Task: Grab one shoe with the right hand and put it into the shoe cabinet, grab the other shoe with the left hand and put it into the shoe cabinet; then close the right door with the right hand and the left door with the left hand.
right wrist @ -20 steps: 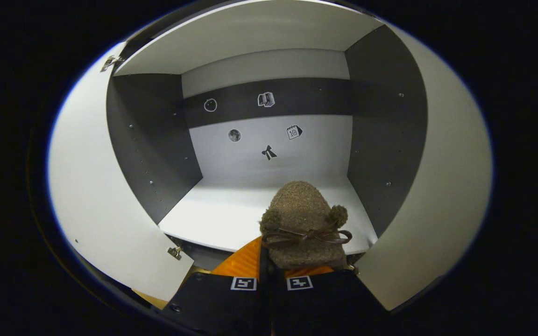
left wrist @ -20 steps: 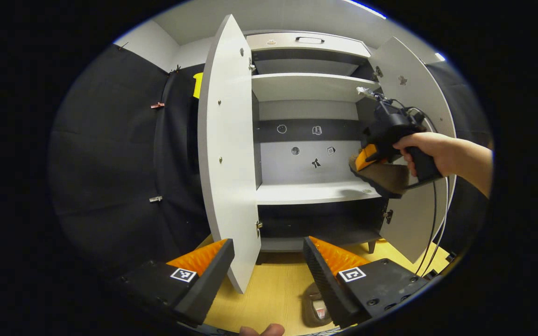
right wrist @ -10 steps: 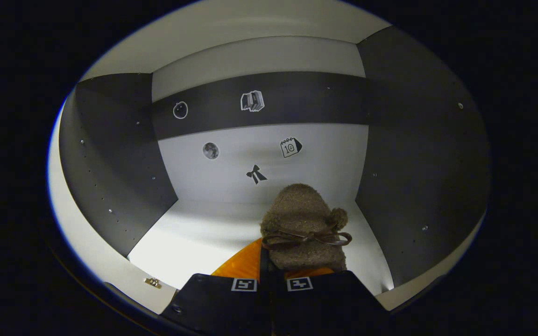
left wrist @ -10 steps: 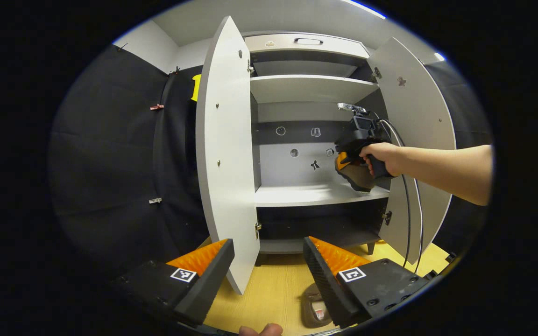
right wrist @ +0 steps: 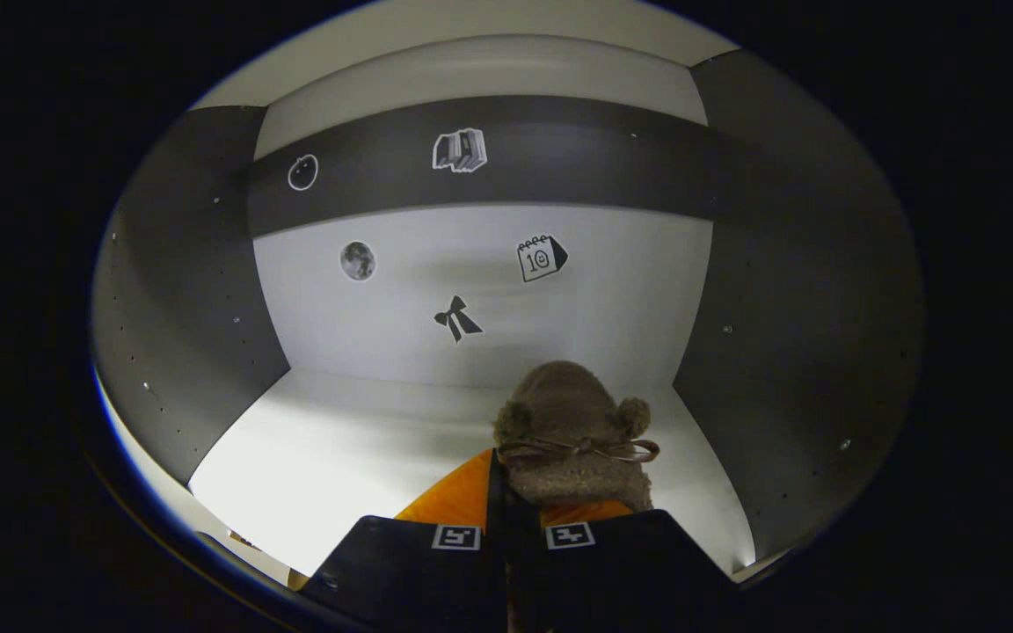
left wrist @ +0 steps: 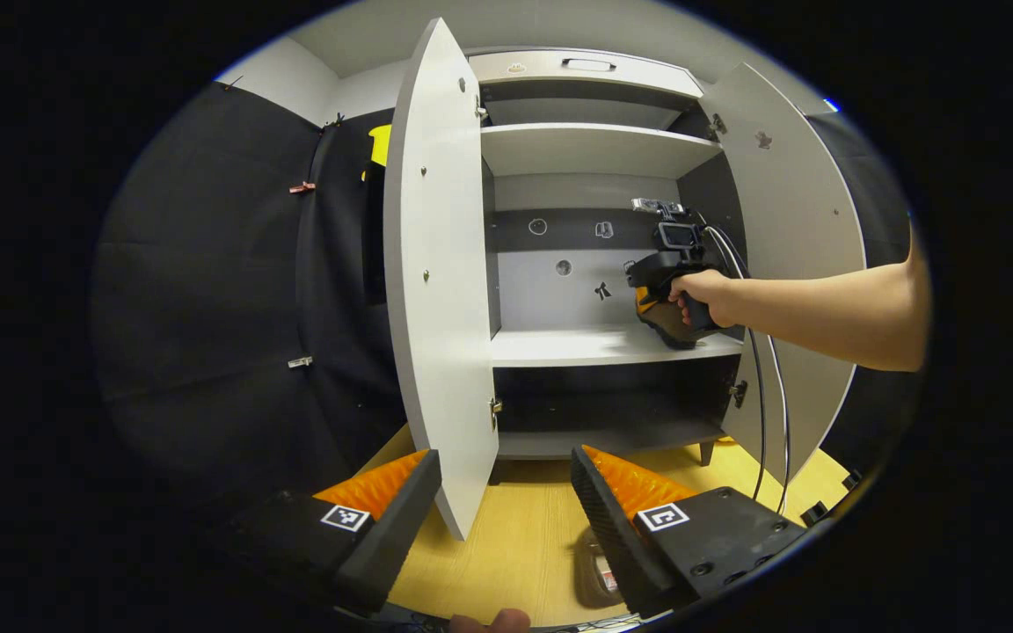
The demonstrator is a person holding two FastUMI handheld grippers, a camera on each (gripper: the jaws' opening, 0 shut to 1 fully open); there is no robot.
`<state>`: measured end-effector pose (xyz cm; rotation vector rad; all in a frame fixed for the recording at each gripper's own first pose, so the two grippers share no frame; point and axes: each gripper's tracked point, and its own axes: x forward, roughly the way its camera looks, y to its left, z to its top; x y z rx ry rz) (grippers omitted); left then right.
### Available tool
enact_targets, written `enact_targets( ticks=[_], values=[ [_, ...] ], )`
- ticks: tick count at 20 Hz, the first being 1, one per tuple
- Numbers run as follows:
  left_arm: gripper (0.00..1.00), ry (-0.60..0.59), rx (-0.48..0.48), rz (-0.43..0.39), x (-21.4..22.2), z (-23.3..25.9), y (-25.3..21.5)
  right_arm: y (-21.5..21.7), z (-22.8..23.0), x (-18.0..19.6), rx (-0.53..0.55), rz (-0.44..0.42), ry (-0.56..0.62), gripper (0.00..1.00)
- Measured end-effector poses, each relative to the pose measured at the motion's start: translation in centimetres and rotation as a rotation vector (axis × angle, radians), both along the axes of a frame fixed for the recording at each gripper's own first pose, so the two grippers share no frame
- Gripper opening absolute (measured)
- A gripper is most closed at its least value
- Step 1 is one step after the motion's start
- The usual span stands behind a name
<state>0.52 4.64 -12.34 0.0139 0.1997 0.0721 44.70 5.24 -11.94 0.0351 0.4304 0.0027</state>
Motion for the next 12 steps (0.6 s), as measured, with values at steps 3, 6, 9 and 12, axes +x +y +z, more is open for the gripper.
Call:
enact_targets(
  ticks=[3, 6, 9, 12],
  values=[
    [0.95, -0.006, -0.003, -0.005, 0.5, 0.0, -0.2, 0.6, -0.7, -0.5, 0.054, 0.01, 0.055, 0.21],
    [0.95, -0.004, -0.02, -0.005, 0.9, -0.1, -0.4, 0.9, 0.0, -1.6, 0.077, 0.014, 0.071, 0.33],
    [0.95, -0.008, -0.044, -0.017, 1.0, -0.1, -0.9, 1.5, 0.9, -3.6, 0.099, 0.044, 0.08, 0.72],
    [0.95, -0.002, -0.043, -0.056, 1.2, -0.5, -1.9, 2.0, 3.0, -5.5, 0.117, 0.062, 0.031, 1.0]
  ],
)
